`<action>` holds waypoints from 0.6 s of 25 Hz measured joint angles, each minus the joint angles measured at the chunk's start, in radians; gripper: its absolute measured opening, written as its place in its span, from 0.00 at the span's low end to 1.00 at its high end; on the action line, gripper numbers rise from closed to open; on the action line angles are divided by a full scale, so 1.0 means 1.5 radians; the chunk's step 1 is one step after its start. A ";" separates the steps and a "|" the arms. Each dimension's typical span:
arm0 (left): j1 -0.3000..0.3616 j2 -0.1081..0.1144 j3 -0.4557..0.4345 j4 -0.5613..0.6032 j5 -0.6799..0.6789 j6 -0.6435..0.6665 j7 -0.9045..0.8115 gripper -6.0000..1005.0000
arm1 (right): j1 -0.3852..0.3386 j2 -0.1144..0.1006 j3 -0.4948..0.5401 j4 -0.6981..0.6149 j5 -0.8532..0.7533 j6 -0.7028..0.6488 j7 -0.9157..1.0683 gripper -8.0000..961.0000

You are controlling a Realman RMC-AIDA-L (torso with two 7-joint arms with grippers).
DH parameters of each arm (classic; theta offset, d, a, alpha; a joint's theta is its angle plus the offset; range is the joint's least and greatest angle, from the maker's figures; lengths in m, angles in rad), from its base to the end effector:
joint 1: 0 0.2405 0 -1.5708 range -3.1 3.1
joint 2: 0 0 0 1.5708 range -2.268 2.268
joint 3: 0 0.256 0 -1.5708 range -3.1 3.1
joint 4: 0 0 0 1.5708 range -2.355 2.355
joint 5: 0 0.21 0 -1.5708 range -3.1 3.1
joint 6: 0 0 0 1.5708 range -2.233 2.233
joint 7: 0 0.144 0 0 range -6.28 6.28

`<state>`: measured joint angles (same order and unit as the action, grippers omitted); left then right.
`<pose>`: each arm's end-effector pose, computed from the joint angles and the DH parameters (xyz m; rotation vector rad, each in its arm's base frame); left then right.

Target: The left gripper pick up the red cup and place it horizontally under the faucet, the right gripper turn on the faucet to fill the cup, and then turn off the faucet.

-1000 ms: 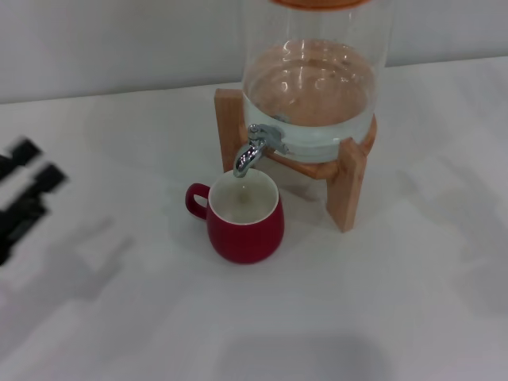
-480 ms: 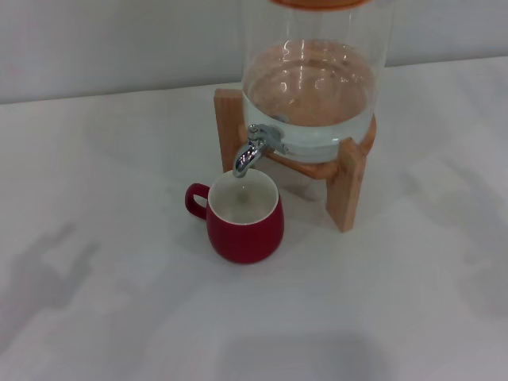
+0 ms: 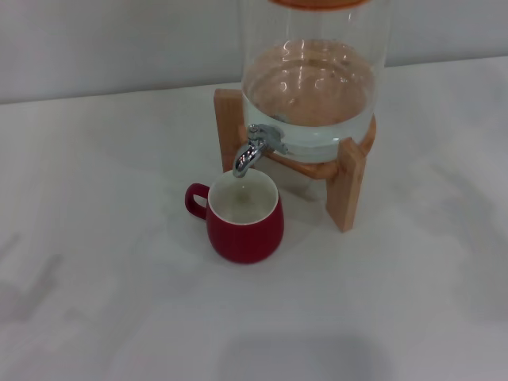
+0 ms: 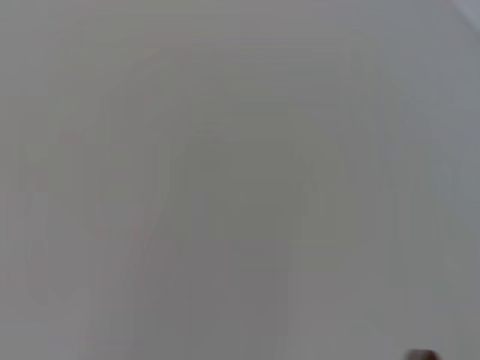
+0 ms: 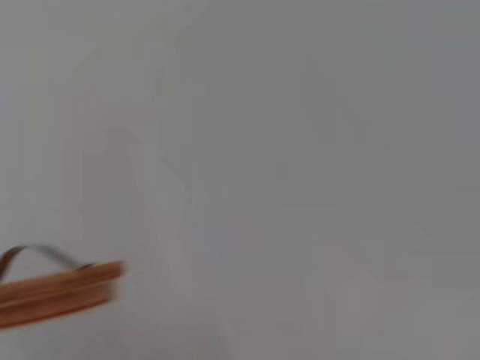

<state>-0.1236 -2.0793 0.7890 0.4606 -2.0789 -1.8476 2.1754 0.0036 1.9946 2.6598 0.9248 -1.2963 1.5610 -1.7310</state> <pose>-0.3109 0.2220 0.0648 -1.8666 -0.3973 -1.3913 0.3639 0.2132 0.1925 -1.7532 0.6054 0.9462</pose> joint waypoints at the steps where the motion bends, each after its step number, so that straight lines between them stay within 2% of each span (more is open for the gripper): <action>1: 0.006 0.000 -0.001 0.002 -0.010 0.005 0.000 0.70 | 0.000 -0.003 -0.001 0.007 -0.014 0.012 0.008 0.75; 2: 0.013 0.001 -0.006 0.004 -0.019 0.012 -0.002 0.80 | 0.000 -0.003 -0.001 0.024 -0.034 0.027 0.020 0.75; 7: 0.022 0.013 -0.054 0.009 -0.020 0.054 -0.082 0.84 | -0.009 0.012 -0.021 0.138 -0.106 0.072 0.083 0.75; 11: 0.023 0.026 -0.070 0.012 -0.017 0.092 -0.130 0.87 | -0.023 0.012 -0.115 0.220 -0.116 0.085 0.136 0.75; 15: 0.020 0.020 -0.082 0.028 -0.019 0.124 -0.139 0.89 | -0.023 0.014 -0.222 0.276 -0.114 0.082 0.157 0.75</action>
<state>-0.0940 -2.0485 0.6655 0.5021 -2.1070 -1.6623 1.9666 -0.0316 2.0155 2.3265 1.3394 -1.4671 1.6834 -1.4961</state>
